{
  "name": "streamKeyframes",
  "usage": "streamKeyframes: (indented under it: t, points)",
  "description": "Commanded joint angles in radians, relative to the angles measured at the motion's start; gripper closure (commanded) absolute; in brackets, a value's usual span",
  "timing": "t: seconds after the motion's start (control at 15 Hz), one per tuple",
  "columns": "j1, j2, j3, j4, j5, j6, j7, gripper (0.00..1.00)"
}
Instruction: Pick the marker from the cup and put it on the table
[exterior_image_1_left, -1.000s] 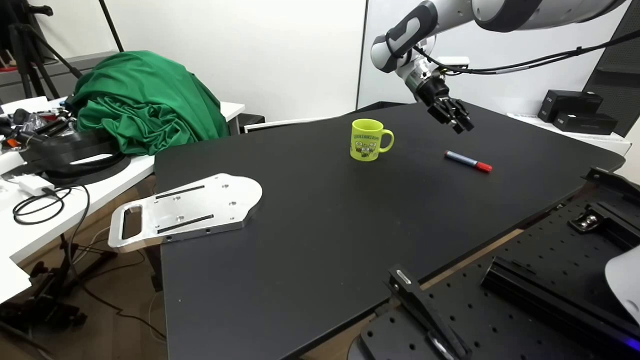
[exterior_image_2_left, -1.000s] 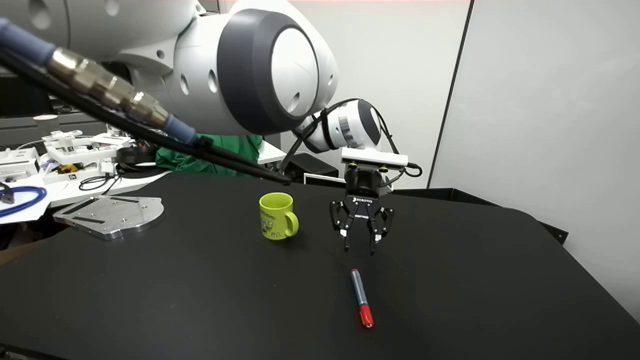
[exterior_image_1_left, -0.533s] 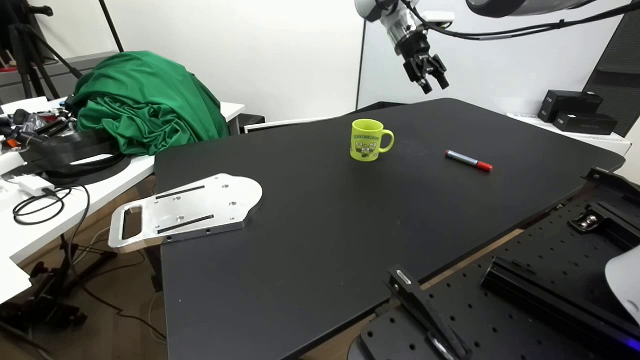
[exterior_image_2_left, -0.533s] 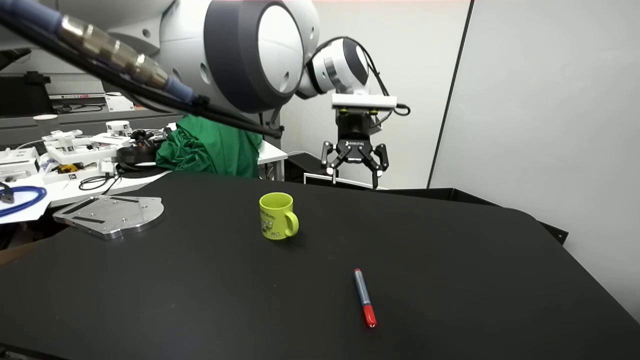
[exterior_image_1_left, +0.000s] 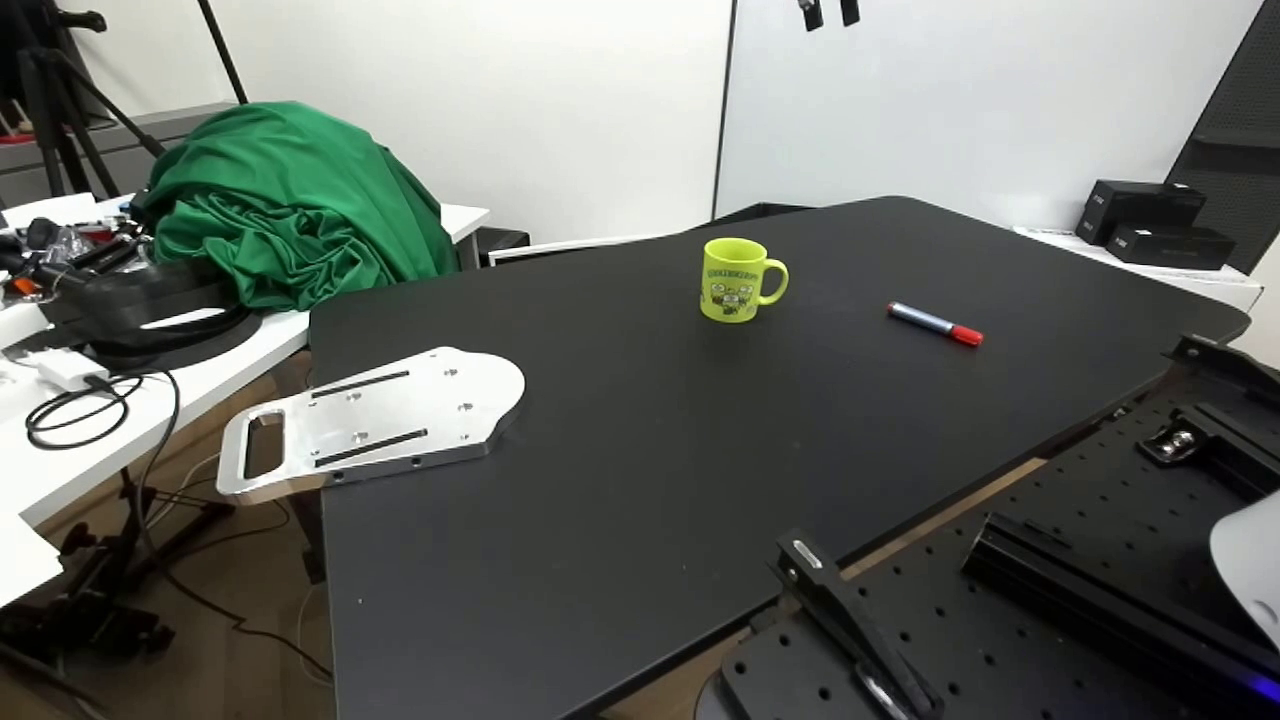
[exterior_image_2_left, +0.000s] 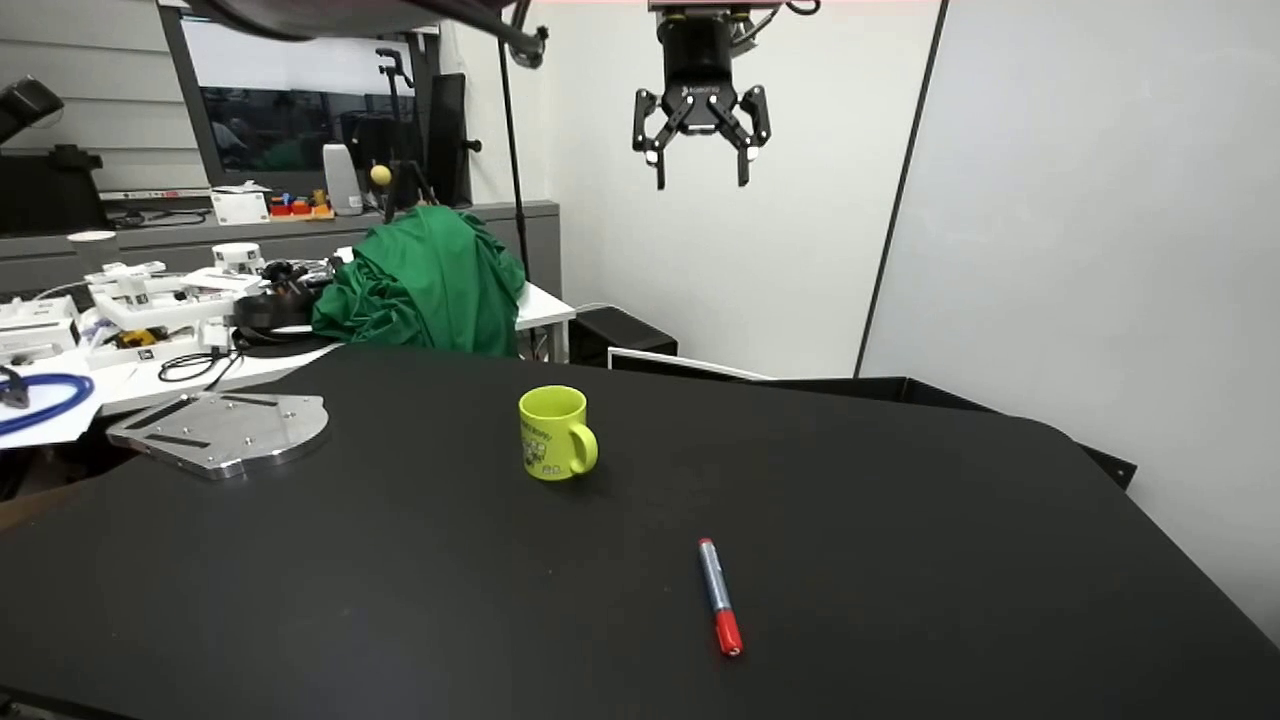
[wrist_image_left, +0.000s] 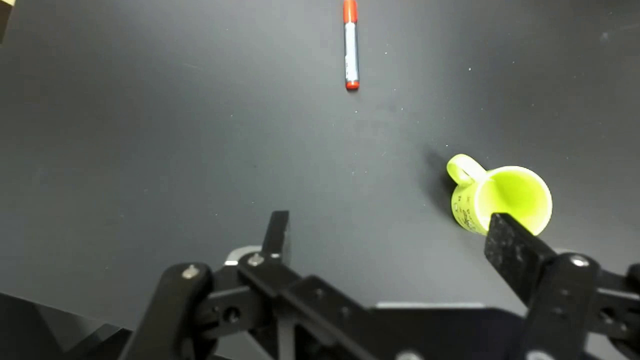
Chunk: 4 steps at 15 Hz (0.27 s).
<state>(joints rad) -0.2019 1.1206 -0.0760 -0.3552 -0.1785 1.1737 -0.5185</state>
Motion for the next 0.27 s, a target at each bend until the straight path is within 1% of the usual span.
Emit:
streamKeyframes:
  t: [0.0,0.07,0.2]
  points:
    - [0.002,-0.028,-0.005,-0.039,0.005,0.01,0.001,0.0]
    - [0.002,-0.021,-0.005,-0.038,0.004,0.007,0.001,0.0]
    - [0.001,0.034,-0.005,0.014,0.004,-0.01,-0.002,0.0]
